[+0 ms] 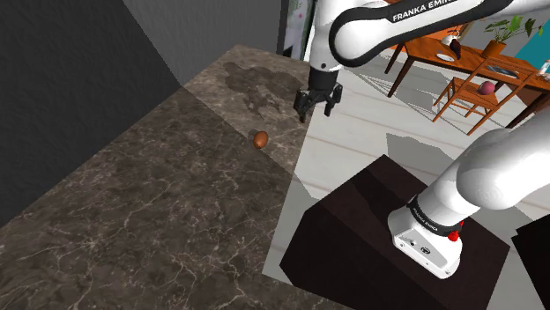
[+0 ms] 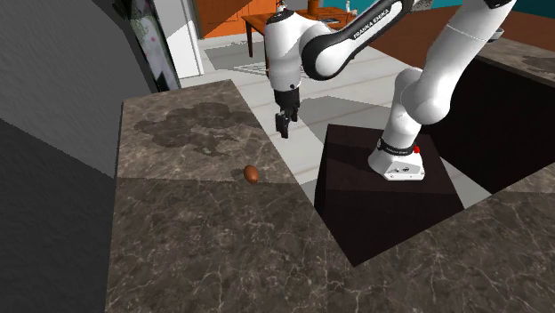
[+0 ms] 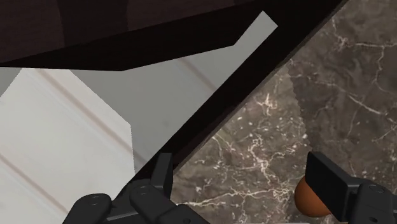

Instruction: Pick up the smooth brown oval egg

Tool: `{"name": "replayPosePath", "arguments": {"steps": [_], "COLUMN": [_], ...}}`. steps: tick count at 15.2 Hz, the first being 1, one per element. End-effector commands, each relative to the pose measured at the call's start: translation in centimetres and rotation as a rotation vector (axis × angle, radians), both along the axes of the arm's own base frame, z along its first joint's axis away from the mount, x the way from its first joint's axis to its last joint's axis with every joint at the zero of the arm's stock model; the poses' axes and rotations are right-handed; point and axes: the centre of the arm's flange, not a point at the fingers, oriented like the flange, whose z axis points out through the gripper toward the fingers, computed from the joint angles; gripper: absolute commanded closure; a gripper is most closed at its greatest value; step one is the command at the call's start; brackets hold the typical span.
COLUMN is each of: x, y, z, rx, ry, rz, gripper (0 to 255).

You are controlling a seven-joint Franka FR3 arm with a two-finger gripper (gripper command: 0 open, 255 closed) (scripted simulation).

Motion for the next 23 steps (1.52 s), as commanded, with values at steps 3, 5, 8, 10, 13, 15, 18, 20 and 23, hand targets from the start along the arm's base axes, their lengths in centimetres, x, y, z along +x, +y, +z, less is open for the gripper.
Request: {"name": "replayPosePath", "arguments": {"steps": [3, 5, 8, 10, 13, 15, 18, 20, 23], "x": [3.1, 4.6, 7.0, 8.6, 11.0, 11.6, 11.6, 11.6, 11.6], "y": [3.1, 4.6, 6.7, 8.1, 10.2, 10.7, 10.7, 10.7, 10.7], "z": [-2.9, -4.4, -6.6, -8.1, -10.3, -11.3, -12.9, -13.9, -14.8], "rx": [-0.005, -0.008, -0.013, -0.016, -0.021, -0.022, -0.022, -0.022, -0.022], "ry": [-0.015, -0.021, -0.031, -0.038, -0.048, -0.05, -0.05, -0.05, -0.05], "rz": [-0.034, -0.05, -0.075, -0.091, -0.116, -0.121, -0.121, -0.121, -0.121], "gripper": [0, 0, 0, 0, 0, 0, 0, 0, 0]}}
